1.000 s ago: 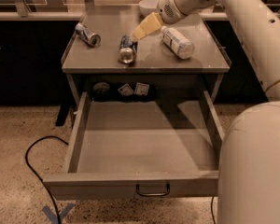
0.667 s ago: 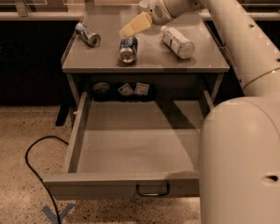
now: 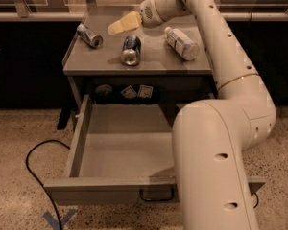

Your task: Place pepsi can into top drawer

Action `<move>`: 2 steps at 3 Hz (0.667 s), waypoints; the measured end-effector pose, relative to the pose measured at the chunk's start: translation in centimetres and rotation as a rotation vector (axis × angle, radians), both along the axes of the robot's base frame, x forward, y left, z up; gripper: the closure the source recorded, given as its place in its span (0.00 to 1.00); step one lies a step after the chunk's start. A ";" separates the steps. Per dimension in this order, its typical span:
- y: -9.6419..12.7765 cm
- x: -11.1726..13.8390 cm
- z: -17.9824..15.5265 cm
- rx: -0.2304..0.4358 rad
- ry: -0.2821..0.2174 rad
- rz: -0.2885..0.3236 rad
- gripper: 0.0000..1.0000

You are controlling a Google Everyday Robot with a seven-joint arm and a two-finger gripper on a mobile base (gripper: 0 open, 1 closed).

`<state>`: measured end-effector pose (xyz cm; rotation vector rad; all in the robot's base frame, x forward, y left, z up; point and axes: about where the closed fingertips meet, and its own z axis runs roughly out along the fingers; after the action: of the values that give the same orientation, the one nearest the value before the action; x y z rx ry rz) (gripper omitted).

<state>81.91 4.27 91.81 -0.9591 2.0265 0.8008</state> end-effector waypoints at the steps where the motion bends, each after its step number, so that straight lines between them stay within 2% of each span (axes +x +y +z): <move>1: 1.1 -0.4 -0.6 -0.070 0.055 0.006 0.00; 2: 1.1 -2.0 0.2 -0.238 0.061 0.014 0.00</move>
Offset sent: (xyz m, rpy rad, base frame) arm 0.0009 -0.0154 0.0595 -0.5018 0.0584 0.0125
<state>79.95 5.39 92.05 -1.0930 2.2062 0.6120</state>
